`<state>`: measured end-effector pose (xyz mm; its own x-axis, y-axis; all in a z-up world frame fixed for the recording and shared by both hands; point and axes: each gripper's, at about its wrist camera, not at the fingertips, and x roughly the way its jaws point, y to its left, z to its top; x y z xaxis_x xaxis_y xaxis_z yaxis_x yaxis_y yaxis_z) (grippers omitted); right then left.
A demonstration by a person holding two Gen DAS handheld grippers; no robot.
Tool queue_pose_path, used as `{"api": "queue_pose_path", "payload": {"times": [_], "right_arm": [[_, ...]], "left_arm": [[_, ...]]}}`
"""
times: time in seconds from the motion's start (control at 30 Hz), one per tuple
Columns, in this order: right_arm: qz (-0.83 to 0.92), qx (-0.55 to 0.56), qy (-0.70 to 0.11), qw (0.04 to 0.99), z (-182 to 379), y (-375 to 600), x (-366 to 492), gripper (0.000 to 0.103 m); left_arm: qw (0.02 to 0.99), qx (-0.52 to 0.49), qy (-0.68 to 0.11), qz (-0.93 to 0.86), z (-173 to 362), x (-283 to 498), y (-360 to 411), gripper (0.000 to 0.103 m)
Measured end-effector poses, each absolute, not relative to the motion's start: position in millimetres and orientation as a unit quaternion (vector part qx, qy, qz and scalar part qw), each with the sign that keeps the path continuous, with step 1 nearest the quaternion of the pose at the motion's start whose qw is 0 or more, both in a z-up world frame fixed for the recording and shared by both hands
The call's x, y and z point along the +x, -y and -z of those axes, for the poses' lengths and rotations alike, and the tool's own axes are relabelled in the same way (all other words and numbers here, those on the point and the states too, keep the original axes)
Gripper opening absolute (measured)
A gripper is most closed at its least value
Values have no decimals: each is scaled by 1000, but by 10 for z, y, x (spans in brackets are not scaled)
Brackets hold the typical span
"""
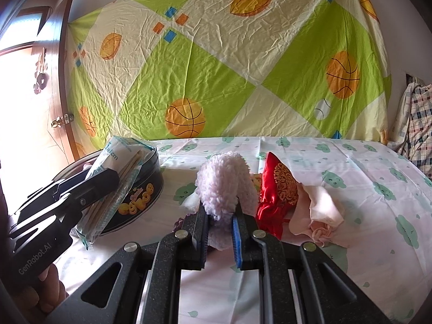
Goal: Organize soft objects
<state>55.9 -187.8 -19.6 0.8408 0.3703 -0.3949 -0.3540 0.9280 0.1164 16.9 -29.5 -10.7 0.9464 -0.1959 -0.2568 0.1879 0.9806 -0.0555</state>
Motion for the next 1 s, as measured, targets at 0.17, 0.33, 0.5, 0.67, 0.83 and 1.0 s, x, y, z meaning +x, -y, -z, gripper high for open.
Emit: {"api": "queue_pose_path", "payload": {"times": [0.17,0.33,0.5,0.67,0.83,1.0], "right_arm": [[-193,20,-207,959,193,1839,548,16],[-197,14,-204,959,191,1774,536,16],[-201,13,-205,958,196,1740,536,16],[-206,9,-205,957,199,1686,530,16],[-210,3,-202,957,192,1616,507,16],[-216,-3,-200,956,189,1542,486,16]], "left_arm": [[987,-18,-128,93,99,147,240,23],[989,-22,-118,85,91,113,165,23],[990,-23,-113,81,93,95,117,23],[991,-28,-111,76,80,77,59,23],[991,-32,-110,71,75,71,0,23],[991,-34,-108,68,79,53,-37,23]]}}
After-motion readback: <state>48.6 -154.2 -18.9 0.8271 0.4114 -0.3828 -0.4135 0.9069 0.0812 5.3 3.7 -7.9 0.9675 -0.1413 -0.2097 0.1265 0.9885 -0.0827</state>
